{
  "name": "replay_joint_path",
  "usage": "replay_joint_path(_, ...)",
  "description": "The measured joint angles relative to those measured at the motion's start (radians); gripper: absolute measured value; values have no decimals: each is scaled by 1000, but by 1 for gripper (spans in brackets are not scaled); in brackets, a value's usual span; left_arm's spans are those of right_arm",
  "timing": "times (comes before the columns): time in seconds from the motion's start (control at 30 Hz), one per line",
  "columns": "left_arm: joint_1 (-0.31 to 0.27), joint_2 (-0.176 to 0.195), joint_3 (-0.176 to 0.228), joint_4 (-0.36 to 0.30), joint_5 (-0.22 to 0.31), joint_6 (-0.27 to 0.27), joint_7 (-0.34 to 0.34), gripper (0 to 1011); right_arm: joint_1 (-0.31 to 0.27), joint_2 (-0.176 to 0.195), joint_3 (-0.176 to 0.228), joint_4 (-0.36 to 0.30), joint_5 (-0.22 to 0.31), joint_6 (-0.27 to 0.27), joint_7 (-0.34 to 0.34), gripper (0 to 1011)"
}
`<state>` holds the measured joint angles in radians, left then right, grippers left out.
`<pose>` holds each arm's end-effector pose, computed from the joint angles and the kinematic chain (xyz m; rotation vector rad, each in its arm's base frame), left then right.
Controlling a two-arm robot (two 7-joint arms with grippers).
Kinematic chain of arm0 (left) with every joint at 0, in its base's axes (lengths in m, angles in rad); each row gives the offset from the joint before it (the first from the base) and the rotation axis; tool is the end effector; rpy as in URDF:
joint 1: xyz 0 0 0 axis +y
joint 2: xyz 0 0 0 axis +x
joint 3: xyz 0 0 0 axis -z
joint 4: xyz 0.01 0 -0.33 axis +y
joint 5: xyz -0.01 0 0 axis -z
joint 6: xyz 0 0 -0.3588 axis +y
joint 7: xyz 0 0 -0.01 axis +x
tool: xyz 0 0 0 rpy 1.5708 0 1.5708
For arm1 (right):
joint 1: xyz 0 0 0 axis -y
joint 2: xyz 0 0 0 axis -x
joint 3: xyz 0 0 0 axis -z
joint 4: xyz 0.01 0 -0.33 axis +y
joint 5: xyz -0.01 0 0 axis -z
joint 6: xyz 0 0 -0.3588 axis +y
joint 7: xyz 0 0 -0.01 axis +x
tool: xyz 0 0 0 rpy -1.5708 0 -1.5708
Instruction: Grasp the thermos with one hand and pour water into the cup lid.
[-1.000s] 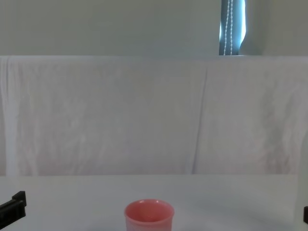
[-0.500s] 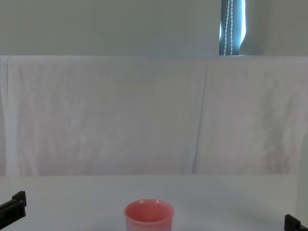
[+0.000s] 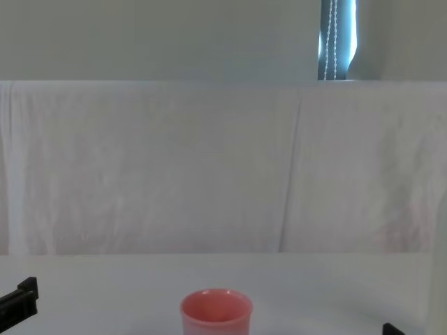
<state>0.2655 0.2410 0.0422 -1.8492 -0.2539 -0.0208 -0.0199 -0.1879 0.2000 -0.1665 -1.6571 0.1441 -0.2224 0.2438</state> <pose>0.2925 0.0418 -0.3229 -0.0381 0.0141 1.4459 0.3078 0.0003 -0.3764 0.0497 -0.0827 -1.1412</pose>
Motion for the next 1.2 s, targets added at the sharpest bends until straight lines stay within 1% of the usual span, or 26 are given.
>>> replay_joint_path(0.43,0,0,0,0,0,0,0,1001,39,-20,-35,55,-1,-33,8,1000)
replay_joint_path(0.67,0,0,0,0,0,0,0,1001,57,-28,-46,72,-1,-41,9,1000)
replay_joint_path(1.2,0,0,0,0,0,0,0,1001,63,-30,-48,82,3,-49,12,1000)
